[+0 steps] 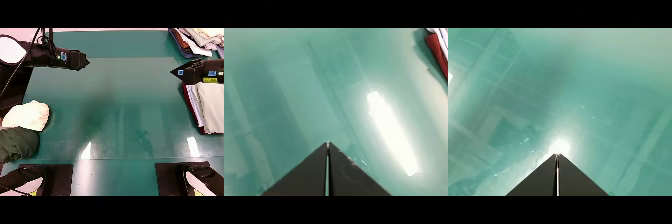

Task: Fold the shirts.

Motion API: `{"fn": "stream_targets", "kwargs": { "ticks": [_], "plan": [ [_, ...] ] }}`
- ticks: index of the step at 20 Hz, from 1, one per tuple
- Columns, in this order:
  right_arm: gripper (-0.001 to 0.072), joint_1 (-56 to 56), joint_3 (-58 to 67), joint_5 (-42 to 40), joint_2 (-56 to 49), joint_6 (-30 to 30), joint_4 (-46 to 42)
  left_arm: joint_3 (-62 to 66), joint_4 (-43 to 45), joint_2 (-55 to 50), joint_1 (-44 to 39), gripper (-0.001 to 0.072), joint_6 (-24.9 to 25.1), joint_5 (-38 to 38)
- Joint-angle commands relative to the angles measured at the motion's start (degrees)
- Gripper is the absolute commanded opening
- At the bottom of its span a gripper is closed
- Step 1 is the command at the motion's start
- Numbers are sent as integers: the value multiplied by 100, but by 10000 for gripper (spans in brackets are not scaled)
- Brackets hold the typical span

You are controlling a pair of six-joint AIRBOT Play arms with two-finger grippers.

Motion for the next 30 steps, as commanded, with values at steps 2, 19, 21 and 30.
{"fn": "stream_targets", "kwargs": {
  "ticks": [2,19,21,30],
  "plan": [
    [21,28,0,-9,4,0,7,0,2,-2,0,26,0,0],
    [21,28,0,37,4,7,48,-33,2531,835,1443,25,105,-1314],
    [21,28,0,35,4,7,50,-323,2929,863,2052,26,107,-1668],
    [21,28,-2,-4,-153,7,48,-3738,2988,861,3263,709,81,-155]
  ]
}}
